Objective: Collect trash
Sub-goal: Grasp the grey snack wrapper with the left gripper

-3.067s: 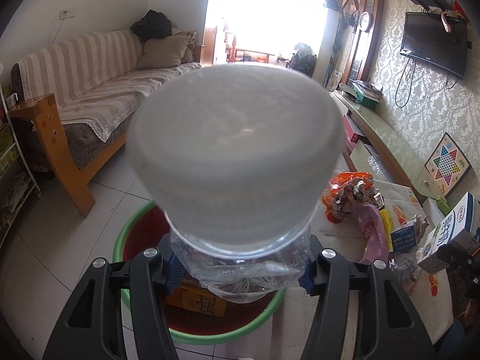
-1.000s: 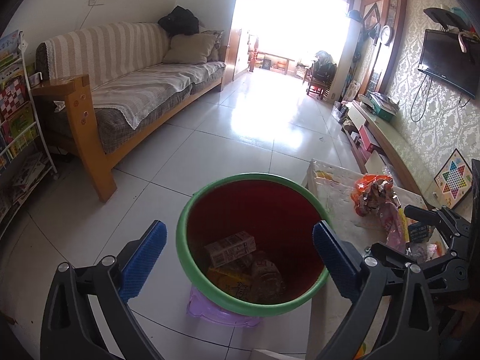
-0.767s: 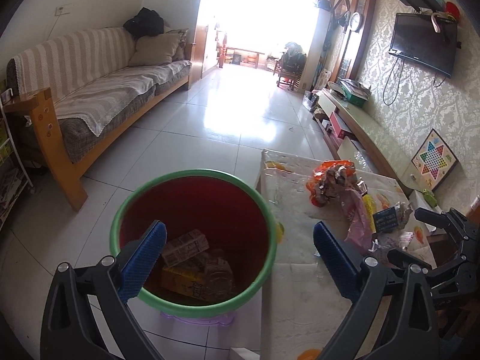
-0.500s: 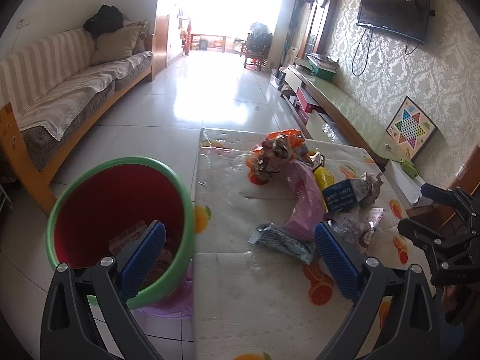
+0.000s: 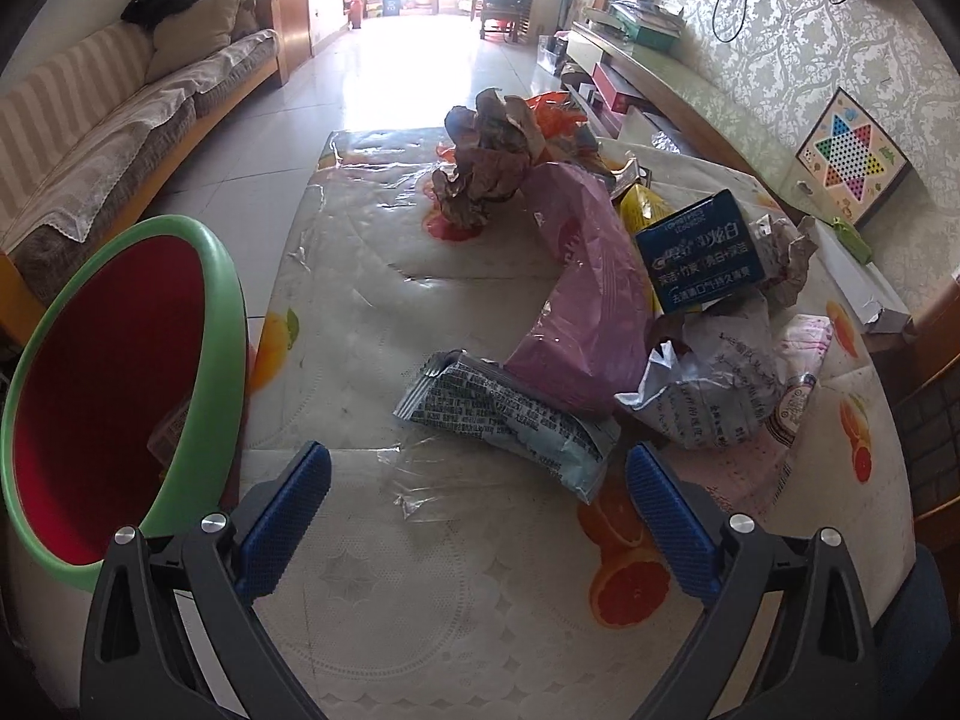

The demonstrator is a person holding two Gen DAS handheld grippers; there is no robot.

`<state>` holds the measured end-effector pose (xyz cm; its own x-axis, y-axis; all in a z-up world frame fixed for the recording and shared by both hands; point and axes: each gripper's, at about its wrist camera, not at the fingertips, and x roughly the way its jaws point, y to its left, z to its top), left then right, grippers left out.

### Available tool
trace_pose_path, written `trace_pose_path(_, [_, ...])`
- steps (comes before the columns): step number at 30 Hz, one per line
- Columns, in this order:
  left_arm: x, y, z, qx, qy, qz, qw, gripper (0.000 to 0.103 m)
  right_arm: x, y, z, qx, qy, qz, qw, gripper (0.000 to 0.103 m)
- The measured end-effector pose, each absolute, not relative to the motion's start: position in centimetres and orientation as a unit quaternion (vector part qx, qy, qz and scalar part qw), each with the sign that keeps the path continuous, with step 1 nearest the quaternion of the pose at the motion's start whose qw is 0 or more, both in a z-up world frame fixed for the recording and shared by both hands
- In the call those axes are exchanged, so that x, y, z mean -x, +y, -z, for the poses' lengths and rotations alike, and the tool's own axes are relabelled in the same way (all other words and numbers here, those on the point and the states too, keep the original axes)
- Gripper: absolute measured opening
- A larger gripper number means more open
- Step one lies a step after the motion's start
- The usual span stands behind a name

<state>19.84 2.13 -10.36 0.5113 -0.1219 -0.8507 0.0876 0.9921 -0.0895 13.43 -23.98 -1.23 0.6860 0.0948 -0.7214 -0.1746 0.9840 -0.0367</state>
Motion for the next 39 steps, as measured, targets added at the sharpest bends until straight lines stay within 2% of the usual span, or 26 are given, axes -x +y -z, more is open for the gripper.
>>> trace_pose_path(8, [-22.6,1.7,12.6,0.02,0.525,0.012,0.851,0.086,-13.6,-25.4,2.2,0.031,0.398,-0.067,0.914,0.098])
trace_pose_path(16, [-23.4,2.0,13.4,0.055,0.532,0.01,0.845,0.084,-14.1,-25.5,2.6,0.022,0.401,-0.069,0.913,0.098])
trace_pose_path(21, [-23.4,1.9,13.0,0.037,0.527,-0.005,0.849,0.045,-14.0,-24.7,3.0,0.025,0.404,-0.075,0.911,0.098])
trace_pose_path(26, [-23.2,2.5,12.7,0.037,0.528,0.014,0.849,0.026,-14.1,-24.4,3.3,0.029,0.408,-0.078,0.909,0.098])
trace_pose_path(31, [-22.0,3.3,11.7,0.026,0.512,0.02,0.859,0.022,-14.6,-23.7,4.0,0.01,0.422,-0.09,0.902,0.098])
trace_pose_path(39, [-19.6,4.9,9.4,0.036,0.485,0.03,0.873,0.022,-17.9,-22.2,6.2,-0.052,0.449,-0.079,0.888,0.098])
